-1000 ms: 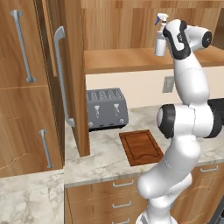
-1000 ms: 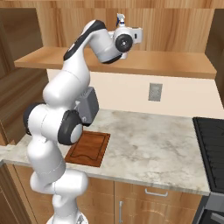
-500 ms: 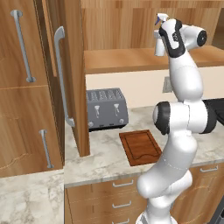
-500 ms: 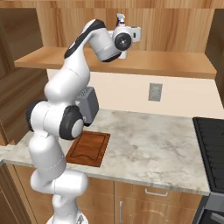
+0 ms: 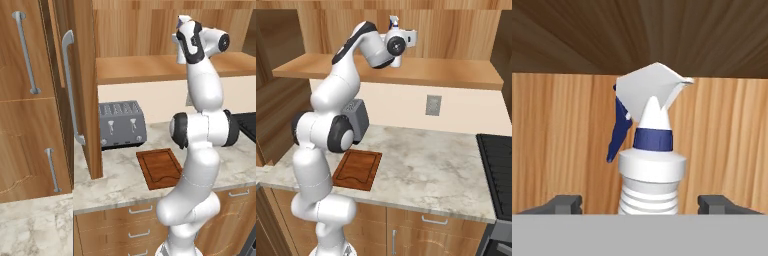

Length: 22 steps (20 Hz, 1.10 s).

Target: Grab the spray bottle from the cabinet, then place it next to the cutting board for sanitizing. Then grab the dish brush from the countertop next to the sink and place it next to the cutting board.

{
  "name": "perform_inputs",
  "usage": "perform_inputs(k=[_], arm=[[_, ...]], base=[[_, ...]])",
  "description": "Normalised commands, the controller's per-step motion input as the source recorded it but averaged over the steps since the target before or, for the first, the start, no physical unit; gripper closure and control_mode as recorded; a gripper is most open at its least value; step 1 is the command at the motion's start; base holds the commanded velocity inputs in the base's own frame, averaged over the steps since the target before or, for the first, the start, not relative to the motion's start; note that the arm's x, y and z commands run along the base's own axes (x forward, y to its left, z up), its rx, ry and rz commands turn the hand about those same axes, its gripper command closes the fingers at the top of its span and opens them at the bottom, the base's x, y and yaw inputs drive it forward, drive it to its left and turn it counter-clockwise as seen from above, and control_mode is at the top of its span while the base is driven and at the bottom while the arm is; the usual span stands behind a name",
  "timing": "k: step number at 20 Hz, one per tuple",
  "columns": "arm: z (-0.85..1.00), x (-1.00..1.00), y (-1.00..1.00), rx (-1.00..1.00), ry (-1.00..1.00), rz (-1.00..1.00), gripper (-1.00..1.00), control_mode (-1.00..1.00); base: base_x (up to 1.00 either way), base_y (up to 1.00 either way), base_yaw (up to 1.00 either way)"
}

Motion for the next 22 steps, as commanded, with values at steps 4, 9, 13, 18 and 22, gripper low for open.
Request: perform_inputs(k=[4,9,13,18,22], arm=[[-0.01,0.03,0.0,0.0,0.0,0.0,1.0,-1.0],[-0.02,-0.37,0.0,0.02,0.0,0.0,1.0,-1.0],[0.0,-0.88,0.0,0.11,-0.04,0.0,1.0,-1.0],[0.0,-0.97,0.0,0.1,-0.08,0.04,1.0,-1.0],[0.0,-1.0,0.0,0.16,-0.07,0.01,1.0,-1.0]], base=[[0.0,0.0,0.0],[0.0,0.0,0.0],[0.0,0.0,0.0],[0.0,0.0,0.0],[0.0,0.0,0.0]])
